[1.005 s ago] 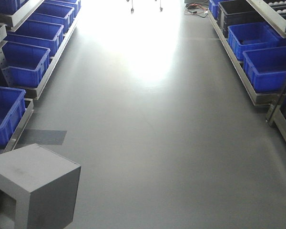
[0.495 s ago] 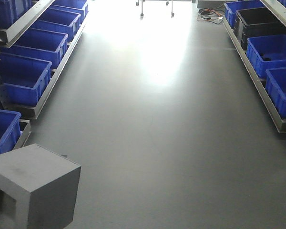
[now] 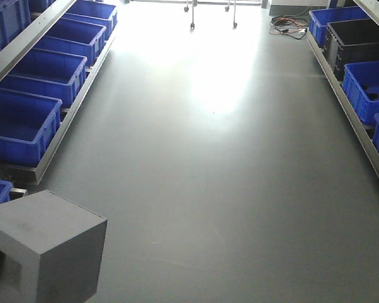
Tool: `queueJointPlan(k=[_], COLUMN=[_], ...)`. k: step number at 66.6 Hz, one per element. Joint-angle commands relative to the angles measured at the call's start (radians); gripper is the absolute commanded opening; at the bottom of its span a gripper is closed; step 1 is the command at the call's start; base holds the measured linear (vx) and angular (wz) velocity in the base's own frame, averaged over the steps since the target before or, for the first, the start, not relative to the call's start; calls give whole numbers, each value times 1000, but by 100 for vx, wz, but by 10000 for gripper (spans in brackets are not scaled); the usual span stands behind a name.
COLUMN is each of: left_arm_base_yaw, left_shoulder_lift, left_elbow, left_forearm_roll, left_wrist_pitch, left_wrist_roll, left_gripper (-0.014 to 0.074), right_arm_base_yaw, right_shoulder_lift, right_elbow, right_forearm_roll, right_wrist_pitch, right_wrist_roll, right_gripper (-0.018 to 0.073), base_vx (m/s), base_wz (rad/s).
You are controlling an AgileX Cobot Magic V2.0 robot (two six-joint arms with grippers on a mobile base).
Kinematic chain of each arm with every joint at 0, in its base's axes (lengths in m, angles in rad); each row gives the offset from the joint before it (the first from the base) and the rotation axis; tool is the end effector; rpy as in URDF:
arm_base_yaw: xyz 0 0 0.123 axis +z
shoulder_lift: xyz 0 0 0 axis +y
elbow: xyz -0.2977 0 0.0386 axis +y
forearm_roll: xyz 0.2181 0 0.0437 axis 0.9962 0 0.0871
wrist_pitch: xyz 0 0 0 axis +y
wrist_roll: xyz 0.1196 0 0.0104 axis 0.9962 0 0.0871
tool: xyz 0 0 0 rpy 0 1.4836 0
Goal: Sort gray base to blue bin
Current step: 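Drive down the aisle between shelves of blue bins, then turn the base to face the empty blue bin on the shelf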
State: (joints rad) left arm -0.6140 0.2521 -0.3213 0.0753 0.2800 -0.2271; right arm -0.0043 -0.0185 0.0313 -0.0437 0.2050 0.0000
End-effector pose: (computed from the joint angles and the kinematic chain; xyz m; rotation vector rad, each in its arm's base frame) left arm 0.0464 -0.0296 0.2786 0.3772 1.6831 -0.5552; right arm 0.0393 -0.0012 0.1813 -0.0261 1.7012 -0.0427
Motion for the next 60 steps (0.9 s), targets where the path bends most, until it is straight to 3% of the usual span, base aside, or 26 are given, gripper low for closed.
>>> queueJointPlan(k=[1, 26, 60], left_arm_base_yaw=[-6, -6, -6], left_shoulder_lift=[9, 9, 9], left_elbow=[-30, -30, -30], left_forearm_roll=[-9, -9, -9], left_wrist_pitch=[-111, -111, -111], left_wrist_roll=[-5, -5, -5], left_gripper=[-8, -8, -8], right_arm_base_yaw=[-2, -2, -2], right_shoulder_lift=[-8, -8, -8], right_elbow=[6, 6, 6], right_forearm_roll=[-9, -9, -9], right_wrist_pitch=[-81, -78, -78], right_wrist_roll=[-12, -12, -12], right_gripper=[-5, -5, -5], base_vx=[41, 38, 29], base_wz=[3, 26, 85])
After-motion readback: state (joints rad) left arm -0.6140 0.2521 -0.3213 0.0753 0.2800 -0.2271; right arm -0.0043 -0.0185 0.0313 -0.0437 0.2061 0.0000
